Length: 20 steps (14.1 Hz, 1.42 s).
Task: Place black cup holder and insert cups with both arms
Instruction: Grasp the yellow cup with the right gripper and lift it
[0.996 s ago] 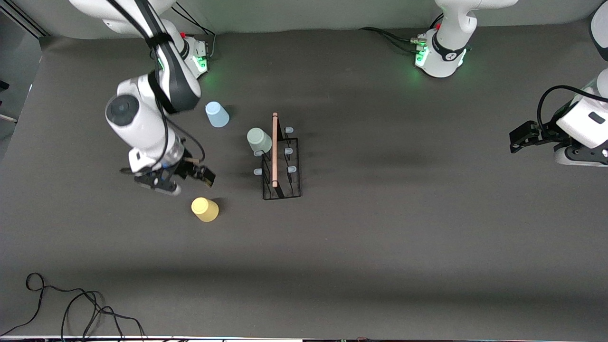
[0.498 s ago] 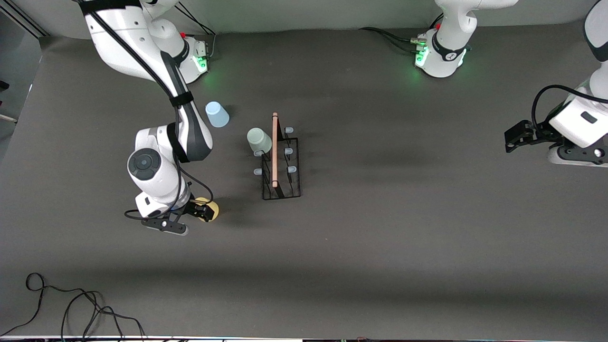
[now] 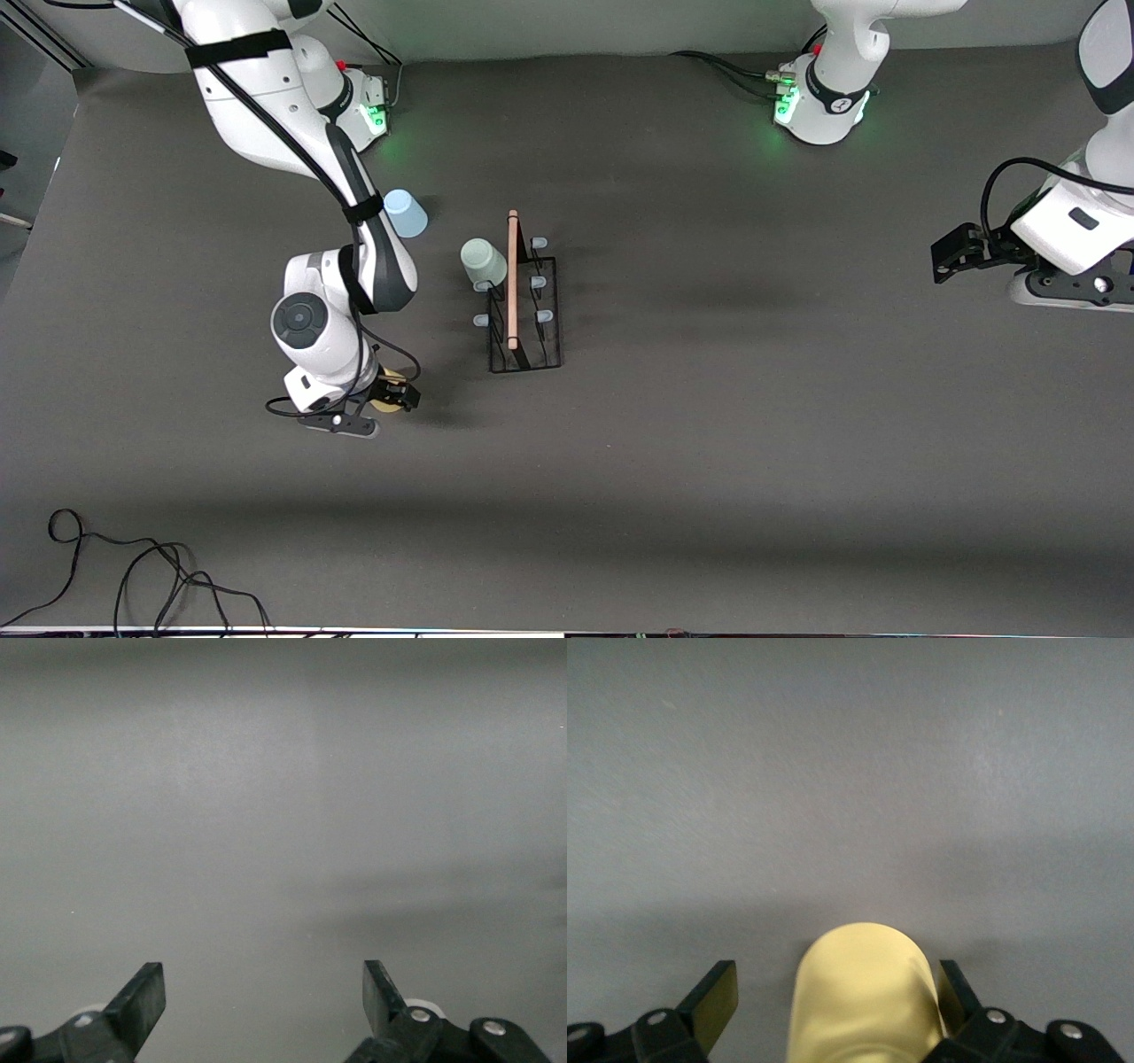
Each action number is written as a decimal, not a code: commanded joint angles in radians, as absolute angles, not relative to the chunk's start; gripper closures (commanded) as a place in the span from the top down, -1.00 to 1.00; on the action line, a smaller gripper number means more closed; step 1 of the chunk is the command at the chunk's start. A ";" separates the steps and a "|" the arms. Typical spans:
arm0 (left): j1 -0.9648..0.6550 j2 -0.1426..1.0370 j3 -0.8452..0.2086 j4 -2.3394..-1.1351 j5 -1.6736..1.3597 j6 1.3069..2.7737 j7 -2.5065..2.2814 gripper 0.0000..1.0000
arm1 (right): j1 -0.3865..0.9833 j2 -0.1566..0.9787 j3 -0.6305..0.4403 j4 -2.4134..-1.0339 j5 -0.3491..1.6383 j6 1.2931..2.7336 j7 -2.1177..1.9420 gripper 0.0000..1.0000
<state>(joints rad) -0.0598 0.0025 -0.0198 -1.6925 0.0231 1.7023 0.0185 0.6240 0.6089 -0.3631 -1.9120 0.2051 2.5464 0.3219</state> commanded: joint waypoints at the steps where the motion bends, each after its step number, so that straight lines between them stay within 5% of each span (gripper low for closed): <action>1: -0.071 -0.015 -0.018 -1.698 0.037 1.678 -0.006 0.99 | 0.627 0.569 -0.364 -2.025 0.238 2.638 0.239 1.00; 4: -0.071 -0.017 -0.018 -1.698 0.037 1.677 -0.009 0.99 | 0.629 0.566 -0.362 -2.049 0.238 2.665 0.239 0.88; 6: -0.069 -0.018 -0.025 -1.697 0.037 1.664 -0.018 0.99 | 0.632 0.555 -0.362 -2.048 0.238 2.661 0.239 0.45; 8: -0.068 -0.018 -0.025 -1.694 0.037 1.664 -0.018 0.99 | 0.632 0.542 -0.362 -2.048 0.238 2.654 0.239 -0.99; 14: -0.069 -0.023 -0.026 -1.695 0.037 1.657 -0.020 0.99 | 0.638 0.332 -0.362 -2.020 0.238 2.395 0.316 -1.00; 20: -0.068 -0.025 -0.029 -1.700 0.037 1.640 -0.020 0.99 | 0.811 0.293 -0.364 -1.973 0.241 2.371 0.645 -1.00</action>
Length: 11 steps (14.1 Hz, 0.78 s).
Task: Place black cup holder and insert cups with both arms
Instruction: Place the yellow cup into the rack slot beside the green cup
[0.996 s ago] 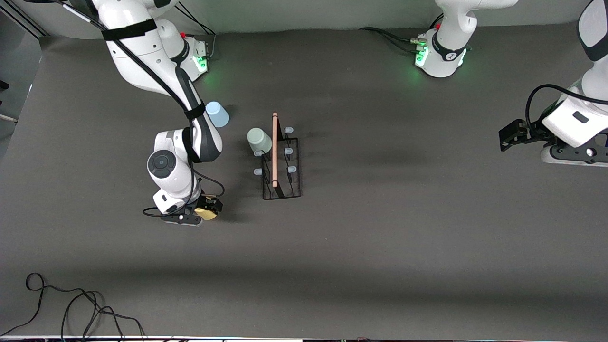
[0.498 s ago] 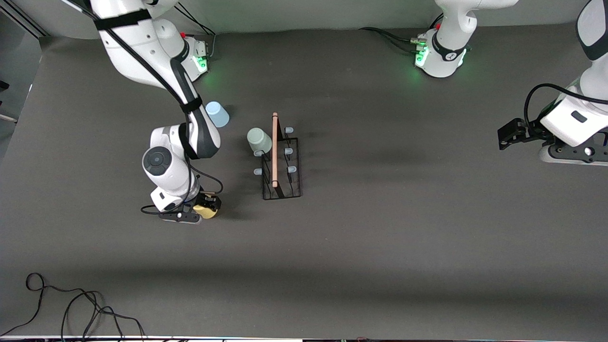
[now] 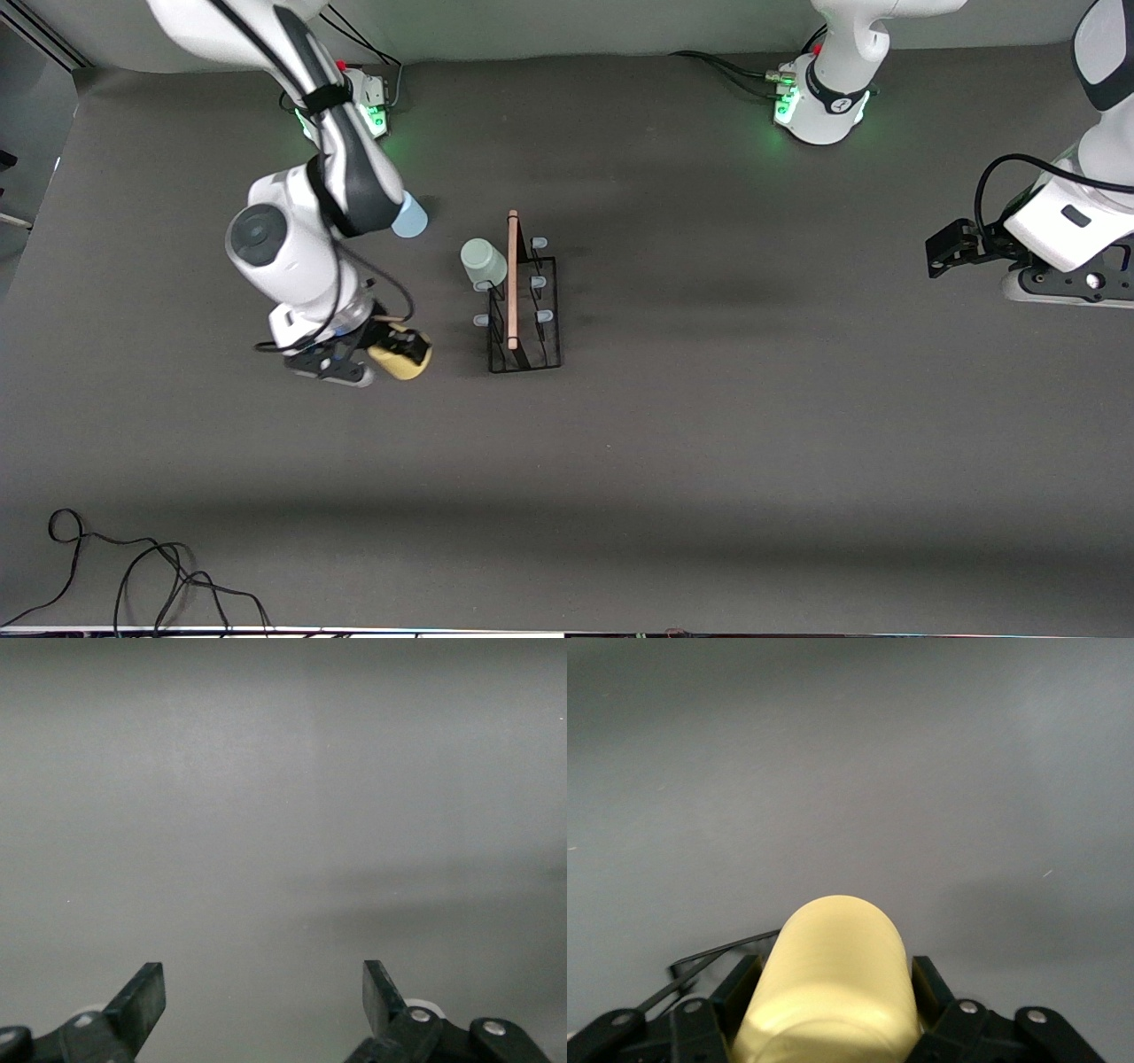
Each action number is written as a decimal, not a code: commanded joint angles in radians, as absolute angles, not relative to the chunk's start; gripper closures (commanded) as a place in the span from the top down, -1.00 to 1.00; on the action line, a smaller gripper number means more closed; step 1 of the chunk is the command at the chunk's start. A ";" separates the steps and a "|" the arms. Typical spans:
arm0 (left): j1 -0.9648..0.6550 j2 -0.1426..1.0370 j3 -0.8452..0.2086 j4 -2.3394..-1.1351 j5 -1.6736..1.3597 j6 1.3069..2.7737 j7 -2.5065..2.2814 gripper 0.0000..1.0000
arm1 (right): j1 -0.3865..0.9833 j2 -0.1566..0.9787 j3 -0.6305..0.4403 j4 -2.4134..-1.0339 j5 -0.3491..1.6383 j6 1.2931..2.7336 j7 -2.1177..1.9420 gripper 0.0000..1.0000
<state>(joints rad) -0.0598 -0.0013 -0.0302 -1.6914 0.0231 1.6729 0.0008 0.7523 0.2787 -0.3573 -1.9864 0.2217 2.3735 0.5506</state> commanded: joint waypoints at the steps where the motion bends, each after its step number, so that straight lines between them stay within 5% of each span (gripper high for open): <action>1: -0.067 -0.025 -0.029 -1.700 0.037 1.638 -0.020 0.99 | 0.831 0.293 -0.364 -1.973 0.241 2.370 0.682 -1.00; 11: -0.069 -0.021 -0.029 -1.700 0.037 1.638 -0.020 0.99 | 0.922 0.321 -0.365 -1.982 0.239 2.378 0.791 -1.00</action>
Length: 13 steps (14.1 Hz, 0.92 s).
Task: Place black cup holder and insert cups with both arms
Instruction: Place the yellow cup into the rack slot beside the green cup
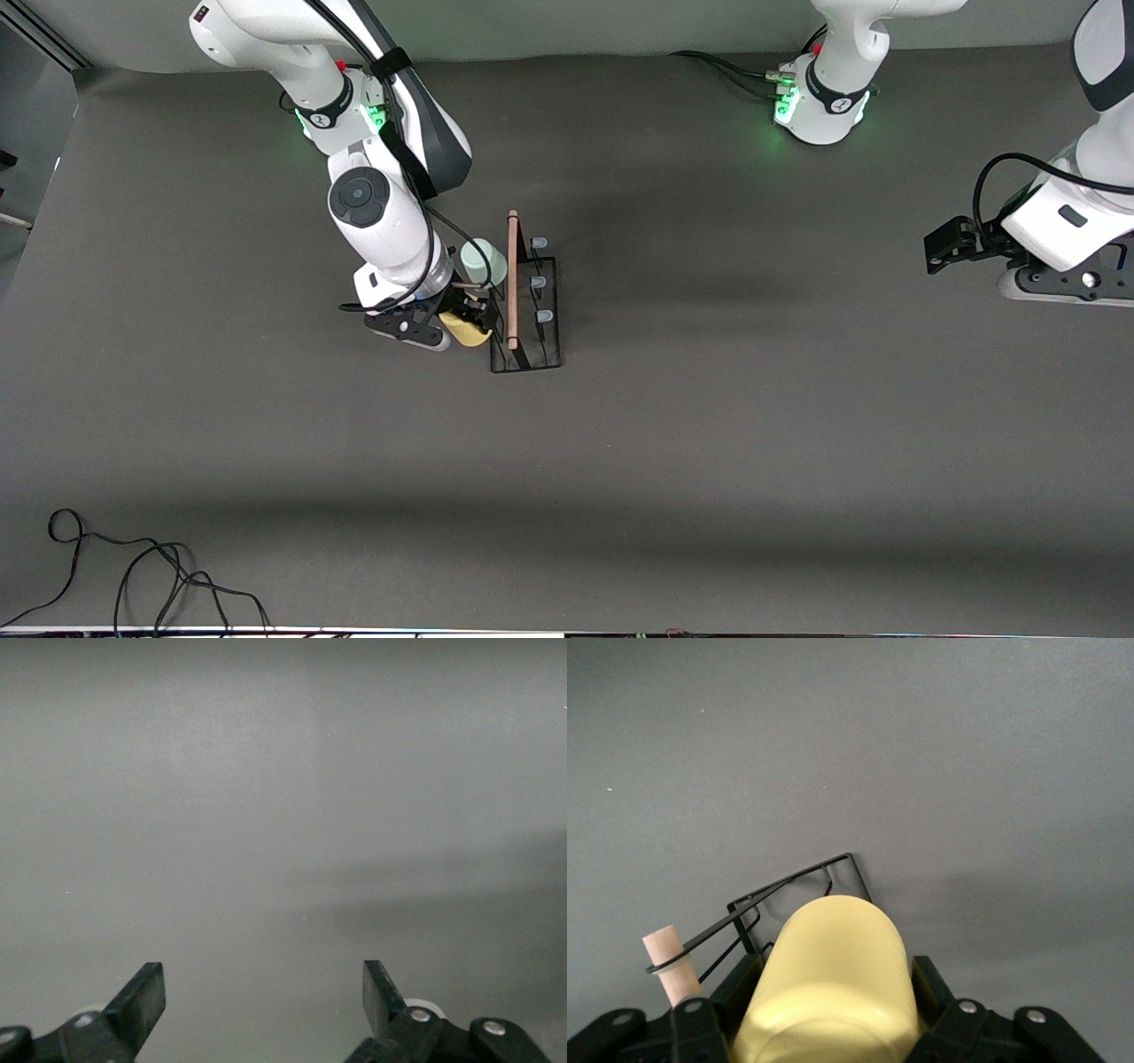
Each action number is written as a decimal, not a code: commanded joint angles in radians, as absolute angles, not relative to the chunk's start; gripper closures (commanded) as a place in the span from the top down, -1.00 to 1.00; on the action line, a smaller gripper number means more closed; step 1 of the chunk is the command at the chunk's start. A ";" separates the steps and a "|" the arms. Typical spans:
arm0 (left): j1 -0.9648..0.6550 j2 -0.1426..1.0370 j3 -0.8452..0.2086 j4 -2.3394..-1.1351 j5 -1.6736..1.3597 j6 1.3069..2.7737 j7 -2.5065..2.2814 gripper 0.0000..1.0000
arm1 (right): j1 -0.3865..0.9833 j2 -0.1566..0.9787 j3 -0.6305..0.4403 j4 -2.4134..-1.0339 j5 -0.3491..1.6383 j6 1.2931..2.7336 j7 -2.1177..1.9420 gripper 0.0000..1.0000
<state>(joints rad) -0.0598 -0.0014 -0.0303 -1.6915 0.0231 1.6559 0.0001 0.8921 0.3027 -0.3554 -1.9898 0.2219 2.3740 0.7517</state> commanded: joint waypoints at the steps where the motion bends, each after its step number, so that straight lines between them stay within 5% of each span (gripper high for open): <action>1: -0.069 -0.021 -0.029 -1.701 0.037 1.638 -0.020 0.99 | 0.922 0.322 -0.365 -1.980 0.239 2.378 0.798 -0.79; 2: -0.068 -0.021 -0.029 -1.701 0.037 1.638 -0.020 0.99 | 0.922 0.324 -0.365 -1.980 0.239 2.378 0.799 0.59; 3: -0.069 -0.021 -0.029 -1.701 0.037 1.638 -0.020 0.99 | 0.922 0.324 -0.365 -1.980 0.239 2.376 0.799 0.99; 8: -0.069 -0.015 -0.029 -1.704 0.037 1.649 -0.020 0.99 | 0.910 0.286 -0.382 -1.968 0.227 2.337 0.779 1.00; 13: -0.071 -0.015 -0.029 -1.712 0.037 1.646 -0.020 0.99 | 0.913 0.217 -0.598 -1.721 0.209 1.843 0.576 1.00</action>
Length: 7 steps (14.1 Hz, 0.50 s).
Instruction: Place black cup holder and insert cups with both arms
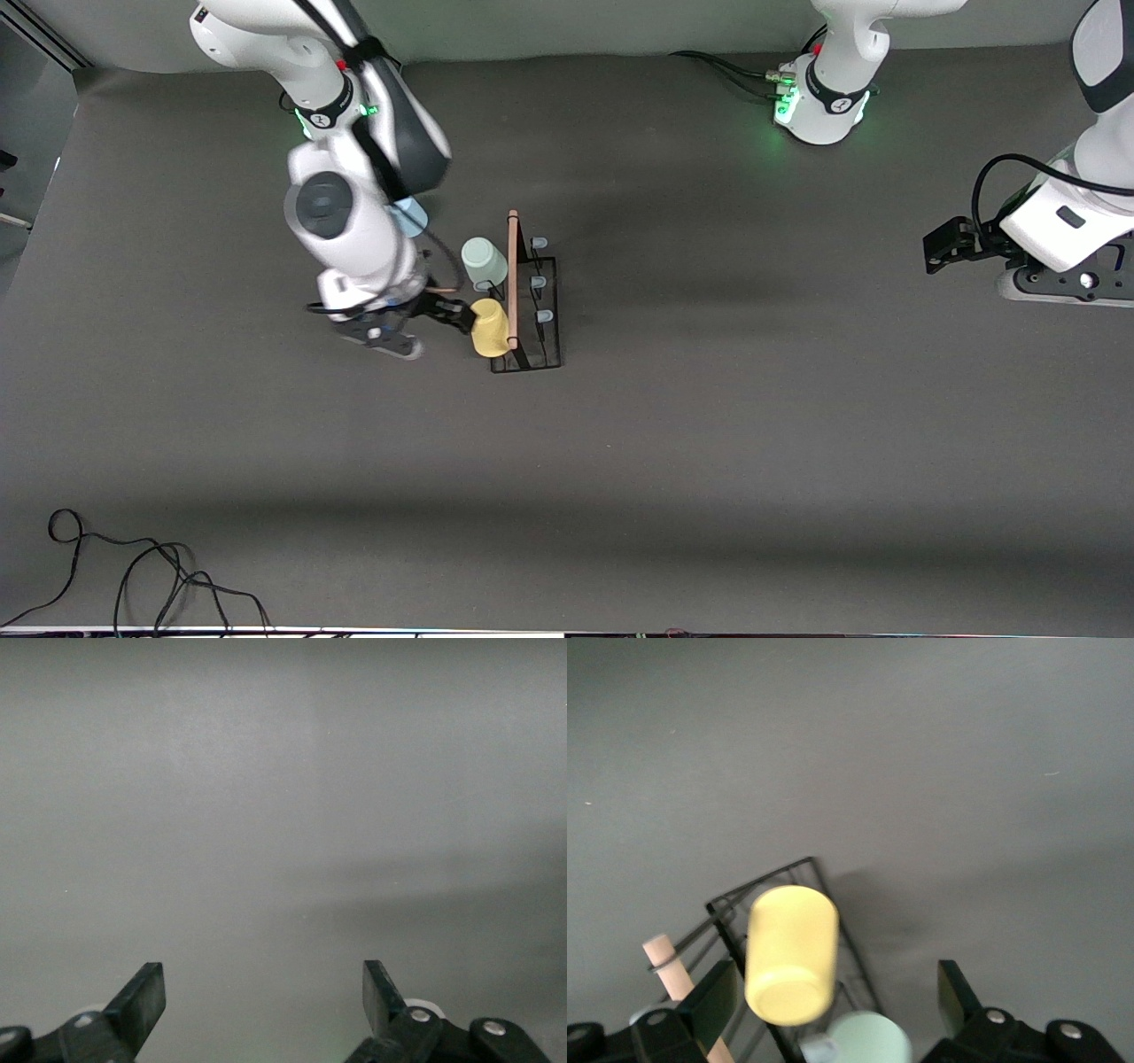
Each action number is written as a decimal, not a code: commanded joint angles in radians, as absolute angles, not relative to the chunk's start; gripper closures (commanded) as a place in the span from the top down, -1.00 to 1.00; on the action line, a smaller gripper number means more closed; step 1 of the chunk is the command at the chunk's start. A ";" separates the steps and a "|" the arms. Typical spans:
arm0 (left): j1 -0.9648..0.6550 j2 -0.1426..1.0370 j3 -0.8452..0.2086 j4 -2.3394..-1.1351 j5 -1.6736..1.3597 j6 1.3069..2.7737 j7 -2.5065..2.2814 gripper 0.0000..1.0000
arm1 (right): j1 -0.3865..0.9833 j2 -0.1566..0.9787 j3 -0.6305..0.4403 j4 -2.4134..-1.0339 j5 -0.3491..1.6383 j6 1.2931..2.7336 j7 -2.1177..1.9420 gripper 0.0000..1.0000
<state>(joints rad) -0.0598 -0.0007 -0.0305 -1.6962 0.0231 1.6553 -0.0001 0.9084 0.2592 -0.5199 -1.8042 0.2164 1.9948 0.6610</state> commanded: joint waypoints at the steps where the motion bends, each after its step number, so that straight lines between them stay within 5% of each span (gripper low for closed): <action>1: -0.071 -0.015 -0.029 -1.712 0.037 1.644 -0.020 0.99 | 0.913 0.187 -0.636 -1.709 0.209 1.786 0.515 0.99; 7: -0.083 -0.014 -0.031 -1.710 0.038 1.654 -0.044 0.99 | 0.913 0.057 -0.820 -1.635 0.081 1.548 0.270 1.00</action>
